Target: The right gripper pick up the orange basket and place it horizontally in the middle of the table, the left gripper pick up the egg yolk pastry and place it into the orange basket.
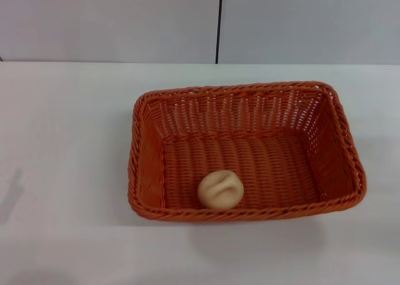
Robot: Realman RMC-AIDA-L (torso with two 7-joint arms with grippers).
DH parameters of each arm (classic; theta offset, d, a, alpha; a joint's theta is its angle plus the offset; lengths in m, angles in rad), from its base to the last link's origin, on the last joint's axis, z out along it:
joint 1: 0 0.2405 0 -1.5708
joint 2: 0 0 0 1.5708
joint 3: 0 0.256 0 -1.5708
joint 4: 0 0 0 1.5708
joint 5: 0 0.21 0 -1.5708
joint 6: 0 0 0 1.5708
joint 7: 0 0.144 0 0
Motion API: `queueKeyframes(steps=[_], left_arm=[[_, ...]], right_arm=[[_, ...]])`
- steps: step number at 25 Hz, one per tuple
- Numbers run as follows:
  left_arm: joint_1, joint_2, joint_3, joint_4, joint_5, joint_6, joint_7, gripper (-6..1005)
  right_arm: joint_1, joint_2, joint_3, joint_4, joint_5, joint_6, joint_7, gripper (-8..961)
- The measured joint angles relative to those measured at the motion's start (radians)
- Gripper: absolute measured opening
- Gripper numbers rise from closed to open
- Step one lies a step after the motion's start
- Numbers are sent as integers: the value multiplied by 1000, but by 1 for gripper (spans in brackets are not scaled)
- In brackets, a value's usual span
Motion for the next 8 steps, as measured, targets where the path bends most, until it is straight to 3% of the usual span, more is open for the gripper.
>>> queueKeyframes(steps=[8], left_arm=[[-6, -1, -3, 1, 0, -7, 12, 827]], right_arm=[[2, 1, 27, 37, 0, 16, -25, 564]])
